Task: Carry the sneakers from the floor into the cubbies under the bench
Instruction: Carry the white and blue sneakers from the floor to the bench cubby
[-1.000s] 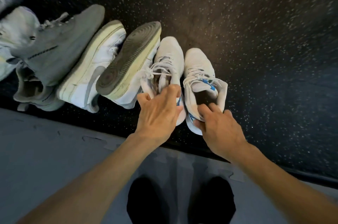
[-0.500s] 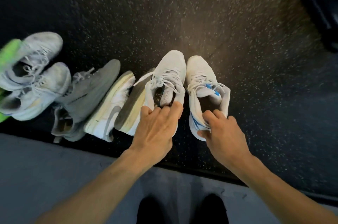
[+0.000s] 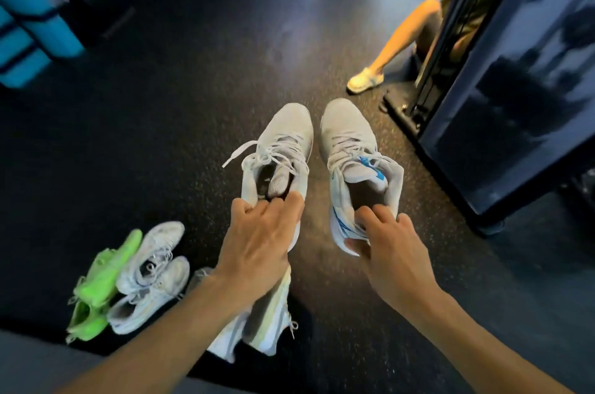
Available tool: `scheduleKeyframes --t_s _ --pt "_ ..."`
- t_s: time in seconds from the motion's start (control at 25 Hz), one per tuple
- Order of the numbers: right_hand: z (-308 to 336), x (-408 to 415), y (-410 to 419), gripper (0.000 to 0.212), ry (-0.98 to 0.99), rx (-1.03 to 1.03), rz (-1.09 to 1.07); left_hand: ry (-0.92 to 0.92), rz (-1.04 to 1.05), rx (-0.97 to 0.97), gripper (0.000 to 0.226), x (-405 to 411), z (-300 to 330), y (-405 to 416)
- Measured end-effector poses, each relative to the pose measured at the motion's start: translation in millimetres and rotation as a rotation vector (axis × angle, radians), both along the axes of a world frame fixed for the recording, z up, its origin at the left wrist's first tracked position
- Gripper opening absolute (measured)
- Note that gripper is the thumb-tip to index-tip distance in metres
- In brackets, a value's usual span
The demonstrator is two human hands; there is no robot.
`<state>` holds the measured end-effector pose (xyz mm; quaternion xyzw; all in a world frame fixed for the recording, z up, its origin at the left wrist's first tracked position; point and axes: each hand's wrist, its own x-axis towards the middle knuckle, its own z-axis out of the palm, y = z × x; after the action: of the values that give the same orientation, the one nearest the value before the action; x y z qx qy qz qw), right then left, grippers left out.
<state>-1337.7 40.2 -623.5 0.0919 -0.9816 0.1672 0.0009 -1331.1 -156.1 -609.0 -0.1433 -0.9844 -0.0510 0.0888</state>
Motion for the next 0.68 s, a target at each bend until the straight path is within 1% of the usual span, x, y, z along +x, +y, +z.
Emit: scheduleKeyframes --t_s 0.16,0.24,0.4,0.52,0.68 --pt "138.3 8.7 -4.0 0.031 0.098 0.017 0.014 0.118 -0.021 -0.005 0.073 5.5 132.5 -12.8" --pt "204.4 18.3 -8.3 0.032 0.165 0.034 0.016 0.134 -0.05 -0.004 0.068 14.9 199.6 -18.5" --pt "309.7 45.5 -14.3 0.036 0.287 0.039 -0.011 0.218 -0.056 0.0 0.058 41.3 302.6 -22.5" --pt "365.8 71.6 -16.3 0.035 0.34 0.054 -0.019 0.28 -0.063 -0.001 0.039 65.0 353.2 -18.7" --pt "420.8 125.0 -10.8 0.037 0.37 0.051 -0.016 0.396 -0.092 -0.024 0.033 112.5 408.2 -16.4"
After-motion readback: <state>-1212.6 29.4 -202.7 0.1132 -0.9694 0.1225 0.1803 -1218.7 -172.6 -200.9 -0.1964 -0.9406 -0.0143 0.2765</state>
